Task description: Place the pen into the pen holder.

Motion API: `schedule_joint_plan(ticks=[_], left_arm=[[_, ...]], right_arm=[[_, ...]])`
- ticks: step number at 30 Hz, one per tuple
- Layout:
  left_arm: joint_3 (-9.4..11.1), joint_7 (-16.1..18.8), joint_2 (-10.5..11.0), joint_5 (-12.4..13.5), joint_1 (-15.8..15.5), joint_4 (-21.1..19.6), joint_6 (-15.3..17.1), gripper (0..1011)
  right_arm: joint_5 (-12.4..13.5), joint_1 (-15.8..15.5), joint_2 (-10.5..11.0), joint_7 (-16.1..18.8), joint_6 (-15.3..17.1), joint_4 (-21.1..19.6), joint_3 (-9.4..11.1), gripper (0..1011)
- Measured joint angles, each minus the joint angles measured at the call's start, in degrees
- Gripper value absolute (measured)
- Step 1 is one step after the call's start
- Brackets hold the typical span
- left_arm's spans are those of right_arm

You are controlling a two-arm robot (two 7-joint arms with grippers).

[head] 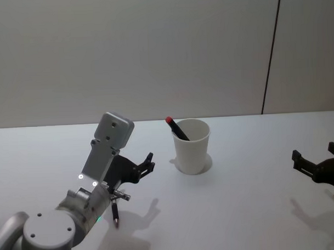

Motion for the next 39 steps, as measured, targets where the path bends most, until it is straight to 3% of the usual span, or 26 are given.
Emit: schedule_joint_plan(ticks=[21,39], left_arm=[[0.16,-0.16,-1.02,5.21,-0.74,-2.01,12.05,1004],[-0.1,4.9,-4.86,6.78,-1.48,-2.12,24.14,1004]], right_arm=[[-0.01,0.0,0.0,0.0,0.07,0.01,0.0,1001],[-0.01,0.0,0.0,0.0,0.06,0.01,0.0,1001]])
